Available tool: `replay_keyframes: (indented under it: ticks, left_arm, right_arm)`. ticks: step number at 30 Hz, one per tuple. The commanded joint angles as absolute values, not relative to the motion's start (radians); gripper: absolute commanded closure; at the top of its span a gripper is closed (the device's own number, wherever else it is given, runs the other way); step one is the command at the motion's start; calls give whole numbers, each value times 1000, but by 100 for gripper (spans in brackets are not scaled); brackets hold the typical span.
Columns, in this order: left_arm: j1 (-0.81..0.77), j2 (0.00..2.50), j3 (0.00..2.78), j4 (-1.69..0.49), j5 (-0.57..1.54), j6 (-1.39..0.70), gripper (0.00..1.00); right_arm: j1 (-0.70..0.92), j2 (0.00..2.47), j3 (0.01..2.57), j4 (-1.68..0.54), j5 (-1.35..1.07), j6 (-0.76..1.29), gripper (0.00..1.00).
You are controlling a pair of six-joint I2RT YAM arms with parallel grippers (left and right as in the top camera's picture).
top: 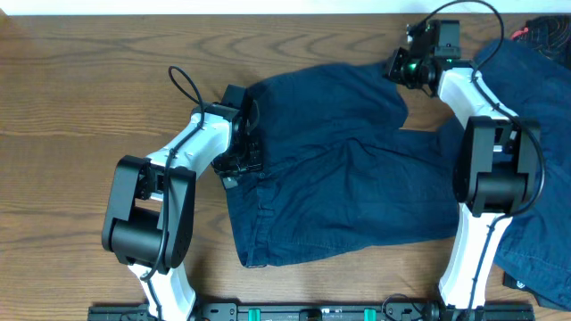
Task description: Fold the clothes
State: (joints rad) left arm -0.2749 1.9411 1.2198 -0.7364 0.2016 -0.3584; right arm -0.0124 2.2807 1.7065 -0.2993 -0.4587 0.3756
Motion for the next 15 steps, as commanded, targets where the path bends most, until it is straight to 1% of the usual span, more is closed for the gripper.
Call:
replay_keyframes:
  ticks: [1,3,4,8,9,11,12,13,14,15]
  left_arm:
    - [-267,1979,1196,-744,171,-349,50]
    - [-267,1979,1196,-743,171,-349,50]
    - [-267,1979,1196,-743,171,-349,50]
    - [-267,1979,1196,-744,171,-349,50]
    - [-267,1979,1196,-744,171,-349,50]
    - [-267,1979,1196,-744,171,-349,50]
    - [-267,1979,1196,-743,171,-349,50]
    - [-267,1979,1196,-743,171,-349,50]
    - [-266,1979,1196,-743,171,-349,50]
    - [-266,1979,1196,-743,171,-349,50]
  right_arm:
    - [-25,2168,1760,-292,-336,327,99]
    - [-19,2138,1760,-297,-216,327,99]
    - [-18,2131,1760,-307,-168,324,96]
    - [-13,2146,1758,-396,41,324,96]
    - [-12,2154,1758,-415,82,324,94]
    - [-10,2175,1758,-439,113,308,70]
    - [-9,2182,1758,-445,111,296,54]
    - [-9,2188,1758,-451,106,290,46]
    - [-8,2189,1758,-458,105,290,40]
    - [-8,2189,1758,-466,104,281,38]
